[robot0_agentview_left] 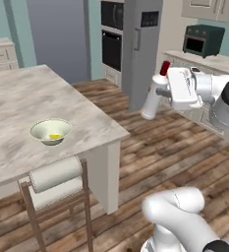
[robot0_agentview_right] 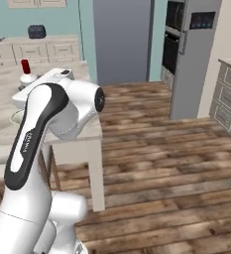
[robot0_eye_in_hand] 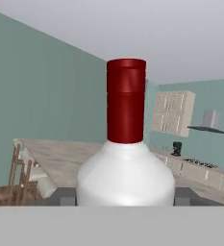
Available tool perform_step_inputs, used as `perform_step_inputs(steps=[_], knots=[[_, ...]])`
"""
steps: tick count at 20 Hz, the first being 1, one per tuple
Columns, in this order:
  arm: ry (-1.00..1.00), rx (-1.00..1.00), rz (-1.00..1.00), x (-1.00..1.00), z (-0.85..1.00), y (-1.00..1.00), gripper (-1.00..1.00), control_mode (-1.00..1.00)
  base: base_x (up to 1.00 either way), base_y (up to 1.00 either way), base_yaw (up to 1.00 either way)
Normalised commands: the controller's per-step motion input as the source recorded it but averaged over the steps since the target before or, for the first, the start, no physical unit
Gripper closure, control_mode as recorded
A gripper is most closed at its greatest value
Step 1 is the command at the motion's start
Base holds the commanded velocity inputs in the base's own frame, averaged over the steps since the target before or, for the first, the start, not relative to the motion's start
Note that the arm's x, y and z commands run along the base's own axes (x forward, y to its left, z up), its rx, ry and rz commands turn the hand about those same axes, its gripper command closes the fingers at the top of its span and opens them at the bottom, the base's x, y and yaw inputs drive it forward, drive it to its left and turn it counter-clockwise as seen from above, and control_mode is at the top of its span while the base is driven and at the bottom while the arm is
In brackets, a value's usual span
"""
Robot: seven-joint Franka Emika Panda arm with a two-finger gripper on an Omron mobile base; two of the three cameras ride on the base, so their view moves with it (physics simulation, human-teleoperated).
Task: There is a bowl on the dining counter. Grab a lemon wedge from the fridge and place it in the bowl. Then get the liquor bottle and glass cup from the cabinet and place them next to the bowl.
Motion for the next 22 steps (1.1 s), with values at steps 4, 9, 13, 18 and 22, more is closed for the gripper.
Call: perform_step_inputs(steps=[4, 9, 13, 18, 22], knots=[[0.0, 0.0, 0.0, 0.0, 0.0, 0.0, 1.0, 1.0, 0.31, 0.74, 0.05], [0.0, 0.0, 0.0, 0.0, 0.0, 0.0, 1.0, 1.0, -0.24, 0.93, 0.19], [0.0, 0.0, 0.0, 0.0, 0.0, 0.0, 1.0, 1.0, -0.14, 1.0, 0.21], [0.0, 0.0, 0.0, 0.0, 0.0, 0.0, 1.0, 1.0, 0.0, 0.92, 0.25], [0.05, 0.0, 0.04, 0.11, -0.06, 0.07, 1.0, -1.0, 0.13, 0.54, 0.17]])
